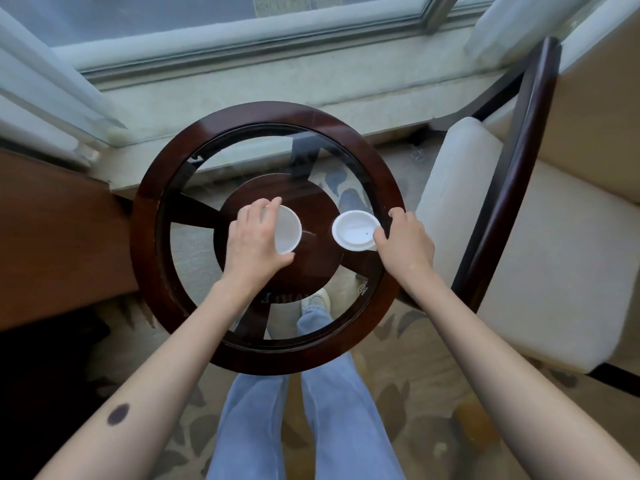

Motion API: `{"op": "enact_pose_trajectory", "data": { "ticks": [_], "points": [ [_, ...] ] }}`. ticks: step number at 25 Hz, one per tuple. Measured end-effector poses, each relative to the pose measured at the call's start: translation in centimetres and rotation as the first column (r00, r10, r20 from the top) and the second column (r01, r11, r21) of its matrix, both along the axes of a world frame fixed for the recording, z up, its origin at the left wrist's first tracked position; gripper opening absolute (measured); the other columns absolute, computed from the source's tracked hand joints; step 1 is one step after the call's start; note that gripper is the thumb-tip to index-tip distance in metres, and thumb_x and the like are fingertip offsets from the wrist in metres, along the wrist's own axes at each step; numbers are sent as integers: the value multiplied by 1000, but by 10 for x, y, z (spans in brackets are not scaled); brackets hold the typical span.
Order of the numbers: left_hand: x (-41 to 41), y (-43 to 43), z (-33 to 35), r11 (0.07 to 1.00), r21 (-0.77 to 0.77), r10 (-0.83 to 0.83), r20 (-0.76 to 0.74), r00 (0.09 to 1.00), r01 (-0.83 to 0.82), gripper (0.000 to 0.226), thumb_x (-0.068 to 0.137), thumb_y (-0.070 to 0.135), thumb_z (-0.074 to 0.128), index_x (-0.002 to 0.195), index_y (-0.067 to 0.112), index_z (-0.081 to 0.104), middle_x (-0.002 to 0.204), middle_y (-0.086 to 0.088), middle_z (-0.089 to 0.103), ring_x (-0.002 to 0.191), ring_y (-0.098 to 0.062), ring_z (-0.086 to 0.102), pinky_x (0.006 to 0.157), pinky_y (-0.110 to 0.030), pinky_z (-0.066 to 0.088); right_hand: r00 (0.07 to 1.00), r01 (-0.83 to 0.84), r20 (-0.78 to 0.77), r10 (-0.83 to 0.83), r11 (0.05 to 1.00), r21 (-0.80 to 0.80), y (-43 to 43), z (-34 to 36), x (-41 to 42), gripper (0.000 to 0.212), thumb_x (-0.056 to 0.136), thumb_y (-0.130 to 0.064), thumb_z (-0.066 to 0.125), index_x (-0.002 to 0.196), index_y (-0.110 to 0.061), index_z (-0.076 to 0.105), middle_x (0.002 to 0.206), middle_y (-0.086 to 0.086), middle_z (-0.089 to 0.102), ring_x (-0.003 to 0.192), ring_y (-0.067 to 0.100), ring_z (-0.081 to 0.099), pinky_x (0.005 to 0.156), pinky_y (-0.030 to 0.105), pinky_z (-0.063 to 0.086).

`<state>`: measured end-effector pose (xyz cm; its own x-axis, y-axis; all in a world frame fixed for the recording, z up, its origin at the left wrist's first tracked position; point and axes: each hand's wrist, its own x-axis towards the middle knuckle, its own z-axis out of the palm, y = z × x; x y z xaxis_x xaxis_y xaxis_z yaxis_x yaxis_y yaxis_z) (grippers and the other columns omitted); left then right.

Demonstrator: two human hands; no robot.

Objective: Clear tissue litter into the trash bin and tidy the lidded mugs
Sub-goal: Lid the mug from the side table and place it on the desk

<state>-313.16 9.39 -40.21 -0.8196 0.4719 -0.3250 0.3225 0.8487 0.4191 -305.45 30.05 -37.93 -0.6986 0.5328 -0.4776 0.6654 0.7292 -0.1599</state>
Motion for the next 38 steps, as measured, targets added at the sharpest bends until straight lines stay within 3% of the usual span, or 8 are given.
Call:
{"op": "enact_pose_trajectory", "data": {
  "ticks": [5, 9, 14, 18, 22, 28, 33, 38],
  "points": [
    [5, 19, -1, 998, -15, -60, -5, 998, 60, 89, 61, 25, 79, 136, 11, 33, 133, -16, 43, 121, -34, 39, 90, -47, 38, 988, 106, 117, -99, 993, -53, 2, -10, 2, 34, 96, -31, 36, 111, -5, 51, 102, 13, 61, 82, 23, 47, 69, 31, 36],
    [6, 16, 8, 997, 34, -73, -21, 997, 74, 91, 64, 36, 78, 139, 14, 29, 138, -16, 38, 128, -32, 34, 99, -47, 34, 973, 215, 120, -199, 967, -134, -2, -18, -5, 28, 94, -29, 38, 94, -7, 55, 87, 8, 57, 78, 23, 50, 68, 32, 36],
    [16, 11, 26, 971, 238, -1, -73, 997, 18, 46, 81, 20, 62, 124, 10, 49, 122, -12, 53, 120, -28, 44, 98, -44, 39, 949, 313, 28, -314, 925, -216, -11, -18, -10, 16, 89, -15, 49, 99, -11, 60, 97, 6, 64, 81, 18, 51, 69, 30, 38],
    [24, 13, 33, 950, 307, 62, -20, 998, -53, 26, 84, 9, 55, 110, 9, 59, 110, -9, 62, 111, -25, 50, 94, -35, 40, 949, 241, -143, -281, 940, -242, -21, -11, -4, 14, 88, -13, 53, 98, -10, 63, 93, 6, 68, 77, 13, 54, 59, 20, 35],
    [20, 22, 41, 940, 340, 41, -59, 997, -19, 29, 84, 10, 55, 113, 11, 57, 109, -7, 63, 109, -23, 51, 91, -32, 39, 911, 159, -326, -254, 944, -290, -23, 7, 3, 9, 85, -15, 59, 92, -12, 64, 81, -1, 65, 69, 6, 55, 57, 9, 36],
    [-9, 40, 54, 957, 217, -144, -208, 967, 190, 40, 82, 19, 60, 121, 14, 55, 119, -6, 61, 115, -28, 49, 88, -40, 36, 833, -66, -548, -77, 969, -237, -25, 40, 8, 9, 87, -15, 58, 94, -12, 64, 86, 2, 69, 77, 12, 62, 69, 21, 53],
    [-10, 35, 62, 933, 300, -94, -326, 941, 198, 10, 80, 14, 61, 84, 9, 69, 83, -8, 68, 85, -32, 57, 73, -38, 34, 814, -188, -579, 29, 958, -216, -28, 49, 13, 13, 87, -17, 57, 98, -14, 64, 90, 4, 68, 79, 15, 61, 70, 34, 56],
    [-10, 8, 70, 895, 341, -104, -468, 877, 288, 5, 79, 9, 62, 79, 5, 66, 70, -10, 62, 71, -30, 55, 67, -33, 33, 855, -167, -507, -109, 867, -469, -23, 52, 2, 19, 91, -27, 52, 106, -23, 62, 100, -11, 61, 88, 2, 55, 77, 19, 46]
  ]
}}
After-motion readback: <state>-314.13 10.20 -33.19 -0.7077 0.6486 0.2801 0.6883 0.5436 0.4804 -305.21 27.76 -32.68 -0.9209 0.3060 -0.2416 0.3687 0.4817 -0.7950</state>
